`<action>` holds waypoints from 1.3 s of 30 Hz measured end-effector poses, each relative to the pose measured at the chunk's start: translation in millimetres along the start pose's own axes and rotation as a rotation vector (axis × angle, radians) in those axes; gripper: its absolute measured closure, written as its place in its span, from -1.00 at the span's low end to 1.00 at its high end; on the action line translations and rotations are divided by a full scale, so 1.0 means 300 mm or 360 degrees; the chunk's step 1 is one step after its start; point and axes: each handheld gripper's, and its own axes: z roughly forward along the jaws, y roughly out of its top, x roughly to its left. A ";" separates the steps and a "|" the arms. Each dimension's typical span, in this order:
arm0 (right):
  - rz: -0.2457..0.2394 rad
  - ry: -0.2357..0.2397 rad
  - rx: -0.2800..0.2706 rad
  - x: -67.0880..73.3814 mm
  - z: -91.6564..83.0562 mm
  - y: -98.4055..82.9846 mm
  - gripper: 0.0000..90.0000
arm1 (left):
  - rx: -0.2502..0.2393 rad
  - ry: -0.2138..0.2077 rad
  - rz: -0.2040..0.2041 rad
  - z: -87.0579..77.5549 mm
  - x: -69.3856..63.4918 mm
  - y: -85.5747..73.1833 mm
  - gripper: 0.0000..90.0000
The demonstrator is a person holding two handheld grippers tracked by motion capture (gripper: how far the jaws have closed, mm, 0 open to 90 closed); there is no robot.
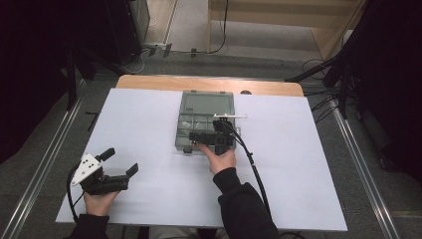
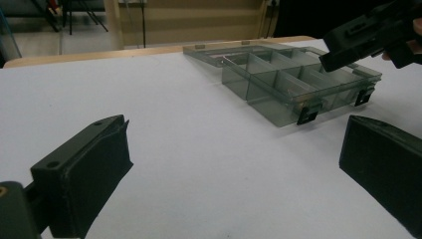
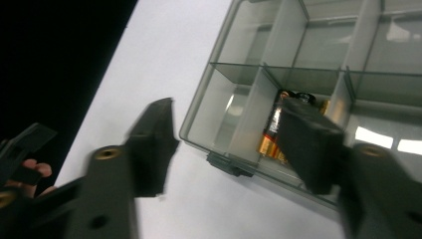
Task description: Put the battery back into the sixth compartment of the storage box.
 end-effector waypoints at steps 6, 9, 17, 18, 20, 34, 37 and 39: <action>-0.0130 -0.0004 -0.0009 0.005 -0.015 -0.003 -0.39 | -0.0001 -0.0002 0.0002 0.000 0.000 0.000 -1.00; -0.0217 0.0047 0.0006 0.010 -0.014 -0.010 -0.71 | -0.0002 -0.0002 0.0002 0.001 0.000 0.000 -1.00; -0.0357 0.0020 0.0025 0.012 -0.019 -0.029 -1.00 | -0.0001 -0.0002 0.0002 0.000 0.000 0.000 -1.00; -0.0357 0.0020 0.0025 0.012 -0.019 -0.029 -1.00 | -0.0001 -0.0002 0.0002 0.000 0.000 0.000 -1.00; -0.0374 0.0024 0.0007 0.003 -0.027 -0.034 -1.00 | -0.0003 -0.0002 0.0002 0.000 -0.001 0.000 -1.00; -0.0535 -0.0168 -0.0089 -0.082 -0.144 -0.065 -1.00 | 0.0004 0.0000 -0.0001 -0.001 -0.001 -0.002 -1.00; -0.0534 -0.0157 -0.0092 -0.095 -0.162 -0.069 -1.00 | 0.0006 0.0000 0.0000 -0.001 -0.002 -0.002 -1.00; -0.0529 -0.0139 -0.0104 -0.122 -0.186 -0.078 -1.00 | 0.0004 0.0001 -0.0001 -0.002 -0.003 -0.003 -1.00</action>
